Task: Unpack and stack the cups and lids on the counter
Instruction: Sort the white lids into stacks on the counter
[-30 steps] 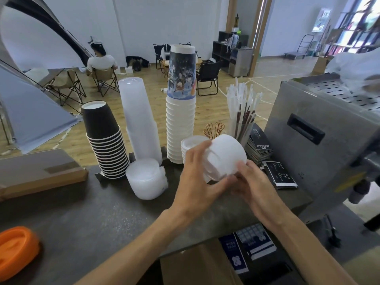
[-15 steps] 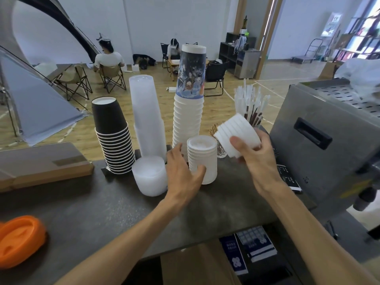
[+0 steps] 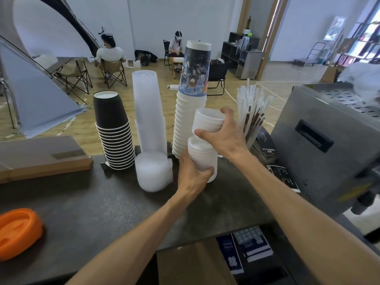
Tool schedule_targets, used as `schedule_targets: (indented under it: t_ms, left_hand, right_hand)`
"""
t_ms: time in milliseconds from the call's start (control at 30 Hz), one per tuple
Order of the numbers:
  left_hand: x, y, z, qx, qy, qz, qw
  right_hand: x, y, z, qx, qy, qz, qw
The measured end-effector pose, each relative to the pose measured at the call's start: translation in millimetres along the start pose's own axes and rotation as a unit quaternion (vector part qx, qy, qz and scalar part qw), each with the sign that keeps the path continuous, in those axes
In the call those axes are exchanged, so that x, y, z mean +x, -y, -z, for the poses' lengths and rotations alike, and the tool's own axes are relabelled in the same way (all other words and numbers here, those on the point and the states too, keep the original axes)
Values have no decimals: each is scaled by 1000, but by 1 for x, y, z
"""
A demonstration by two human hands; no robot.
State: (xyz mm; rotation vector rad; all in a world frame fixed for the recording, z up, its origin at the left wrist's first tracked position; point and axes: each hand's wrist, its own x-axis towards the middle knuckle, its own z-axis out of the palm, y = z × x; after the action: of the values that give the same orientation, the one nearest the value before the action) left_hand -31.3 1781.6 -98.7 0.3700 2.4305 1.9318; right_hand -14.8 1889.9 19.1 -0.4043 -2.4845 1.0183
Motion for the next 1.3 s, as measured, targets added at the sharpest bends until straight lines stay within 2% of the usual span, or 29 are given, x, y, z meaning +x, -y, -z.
schedule_targets:
  t_ms: [200,500,733,900,933,1000,1067,1200,1300]
  left_hand:
    - [-5,3,-8,69,-32,20,997]
    - [-11,0,-15,101,-25,42,994]
    - [-13,-4,-17,122,-38,46,991]
    - [-17,-6,-14,132,-29,51,989]
    - [-16,-7,-12,114,-25,33,993]
    - [-12,-13,-4,-6,-19,-34,999]
    - [-10,-22,3,-102,-6,-64,993]
    - [-11,-30,7,-123,9,-58,991]
    - [-12,-28,5,-129,2,-52,990]
  right_hand:
    - [-10,-6,-7,-65,-17,30,997]
    - [-22,-13,-17,-105,-15,67,992]
    - [-24,-18,-21,-73,-25,54,996]
    - [-27,-26,-25,43,-17,59,997]
    - [-26,-28,-25,57,-8,61,996]
    - [-23,-31,-22,75,16,69,995]
    - [-19,-36,-17,94,51,67,992]
    - [-11,-41,-10,117,113,62,985]
    - [-8,-42,-10,113,129,62,983]
